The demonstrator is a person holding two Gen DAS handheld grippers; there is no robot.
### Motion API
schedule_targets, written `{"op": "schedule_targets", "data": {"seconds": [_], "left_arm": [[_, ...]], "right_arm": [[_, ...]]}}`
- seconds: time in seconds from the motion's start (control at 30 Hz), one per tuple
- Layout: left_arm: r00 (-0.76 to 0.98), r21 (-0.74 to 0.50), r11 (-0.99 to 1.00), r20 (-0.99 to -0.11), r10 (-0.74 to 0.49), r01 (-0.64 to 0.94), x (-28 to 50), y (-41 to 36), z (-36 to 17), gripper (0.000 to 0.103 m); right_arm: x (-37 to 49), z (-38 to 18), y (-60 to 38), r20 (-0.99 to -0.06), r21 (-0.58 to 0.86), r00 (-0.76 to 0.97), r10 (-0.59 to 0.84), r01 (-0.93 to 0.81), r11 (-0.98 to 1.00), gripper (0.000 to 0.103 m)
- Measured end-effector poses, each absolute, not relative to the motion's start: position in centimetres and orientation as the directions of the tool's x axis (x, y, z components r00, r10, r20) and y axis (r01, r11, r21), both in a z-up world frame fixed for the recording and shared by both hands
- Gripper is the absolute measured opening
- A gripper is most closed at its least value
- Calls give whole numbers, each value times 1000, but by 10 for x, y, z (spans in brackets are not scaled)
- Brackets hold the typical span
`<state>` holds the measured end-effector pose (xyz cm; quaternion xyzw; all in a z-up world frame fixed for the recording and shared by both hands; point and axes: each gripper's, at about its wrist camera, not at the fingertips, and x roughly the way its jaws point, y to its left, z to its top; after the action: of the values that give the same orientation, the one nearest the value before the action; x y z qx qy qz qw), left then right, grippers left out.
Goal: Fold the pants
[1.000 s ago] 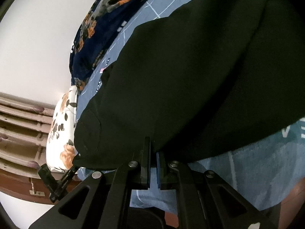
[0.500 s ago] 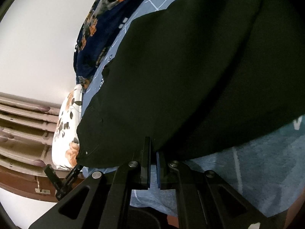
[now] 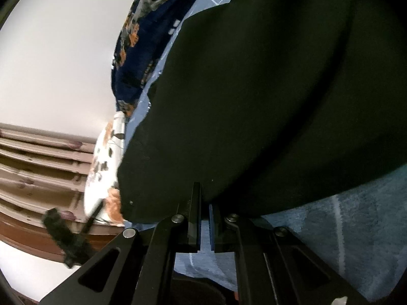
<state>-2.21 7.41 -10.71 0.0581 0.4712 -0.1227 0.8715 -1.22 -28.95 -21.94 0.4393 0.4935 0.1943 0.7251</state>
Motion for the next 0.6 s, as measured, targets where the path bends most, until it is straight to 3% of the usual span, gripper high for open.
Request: {"op": "schedule_targets", "data": {"seconds": [0.1, 0.27, 0.37, 0.6], "left_arm": [[434, -28, 967, -890, -140, 254, -13, 71, -141, 46], [418, -92, 977, -893, -167, 192, -5, 92, -142, 46], [424, -63, 977, -894, -147, 205, -7, 87, -144, 46], [427, -53, 975, -893, -142, 214, -6, 86, -148, 46]], "right_arm": [[-14, -221, -300, -490, 865, 453, 745, 147, 479, 9], [-11, -215, -353, -420, 900, 560, 715, 157, 406, 13], [-1, -214, -393, -366, 924, 617, 696, 154, 349, 19], [31, -234, -502, -266, 963, 791, 551, 196, 184, 21]]}}
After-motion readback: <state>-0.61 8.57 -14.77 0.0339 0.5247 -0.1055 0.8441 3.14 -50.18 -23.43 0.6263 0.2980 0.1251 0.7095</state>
